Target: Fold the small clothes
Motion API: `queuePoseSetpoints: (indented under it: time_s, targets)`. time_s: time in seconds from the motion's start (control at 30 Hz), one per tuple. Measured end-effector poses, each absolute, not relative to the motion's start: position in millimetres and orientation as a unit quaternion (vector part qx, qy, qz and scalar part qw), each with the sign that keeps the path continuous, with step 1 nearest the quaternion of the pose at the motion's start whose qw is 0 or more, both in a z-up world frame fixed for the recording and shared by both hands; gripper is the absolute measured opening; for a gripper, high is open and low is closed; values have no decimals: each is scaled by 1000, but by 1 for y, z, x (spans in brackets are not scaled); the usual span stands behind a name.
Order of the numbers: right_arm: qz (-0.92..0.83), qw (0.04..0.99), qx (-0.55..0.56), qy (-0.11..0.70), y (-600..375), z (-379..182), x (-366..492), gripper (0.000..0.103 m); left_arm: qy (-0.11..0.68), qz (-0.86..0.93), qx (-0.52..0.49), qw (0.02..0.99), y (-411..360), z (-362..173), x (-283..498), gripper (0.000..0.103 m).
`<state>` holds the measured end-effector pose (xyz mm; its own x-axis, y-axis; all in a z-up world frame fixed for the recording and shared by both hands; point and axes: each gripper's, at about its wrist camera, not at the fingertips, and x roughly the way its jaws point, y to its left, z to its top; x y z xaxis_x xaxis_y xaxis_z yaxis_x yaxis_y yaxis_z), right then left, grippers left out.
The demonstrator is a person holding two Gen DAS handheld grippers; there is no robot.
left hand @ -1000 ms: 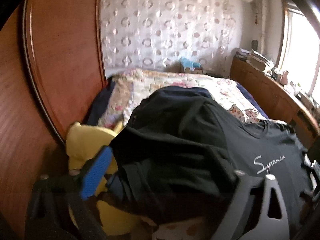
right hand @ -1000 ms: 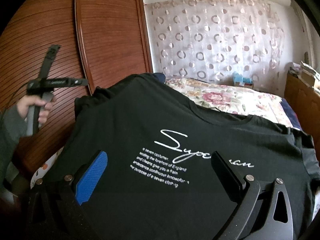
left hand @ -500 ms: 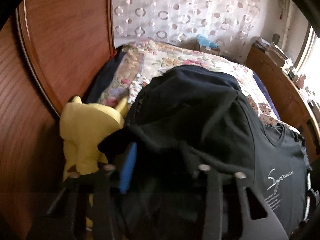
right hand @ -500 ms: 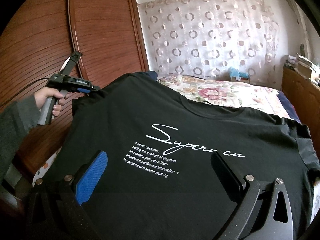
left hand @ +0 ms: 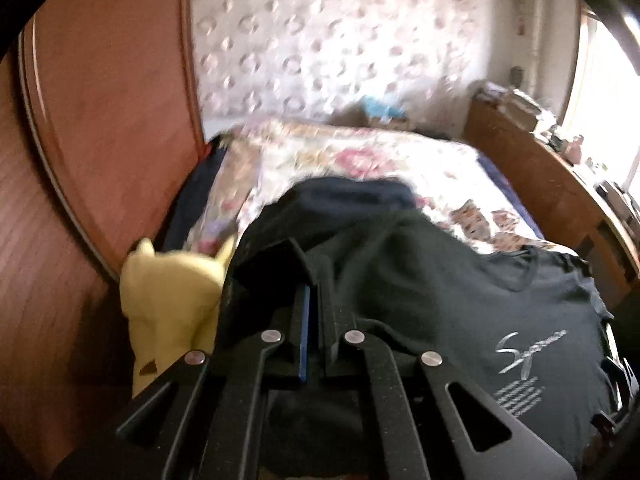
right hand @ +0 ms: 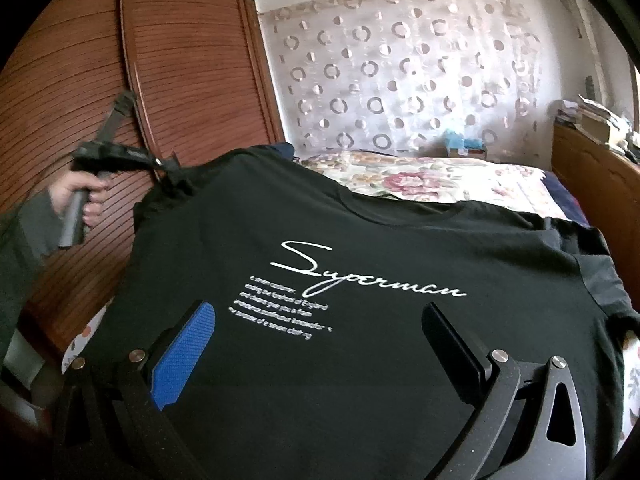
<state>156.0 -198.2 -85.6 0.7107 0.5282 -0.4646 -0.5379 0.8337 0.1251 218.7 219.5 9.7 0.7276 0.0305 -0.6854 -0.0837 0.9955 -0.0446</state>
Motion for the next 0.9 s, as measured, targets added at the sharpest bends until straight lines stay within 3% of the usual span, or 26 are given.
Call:
queuePoseSetpoints:
  time_s: [0.23, 0.53, 0.57, 0.63, 0.7, 0.8, 0.9]
  targets:
    - [281, 929, -2, 242, -200, -81, 154, 103, 332, -28, 13, 943, 151, 58, 206, 3]
    - [267, 933, 2, 243, -204, -86, 149, 103, 324, -114, 72, 936, 60, 71, 196, 6]
    - [266, 933, 1, 242, -203, -85, 147, 103, 324, -117, 75, 936, 59, 71, 193, 9]
    - [266, 933, 2, 243, -202, -83, 147, 103, 319, -119, 83, 937, 59, 71, 183, 29]
    - [267, 932, 3, 247, -200, -83, 147, 103, 317, -121, 80, 937, 64, 69, 178, 39]
    - [276, 927, 6, 252, -199, -79, 150, 103, 320, -115, 72, 938, 75, 61, 165, 42]
    - [289, 922, -5, 257, -192, -76, 153, 101, 314, -104, 64, 942, 88, 50, 150, 65]
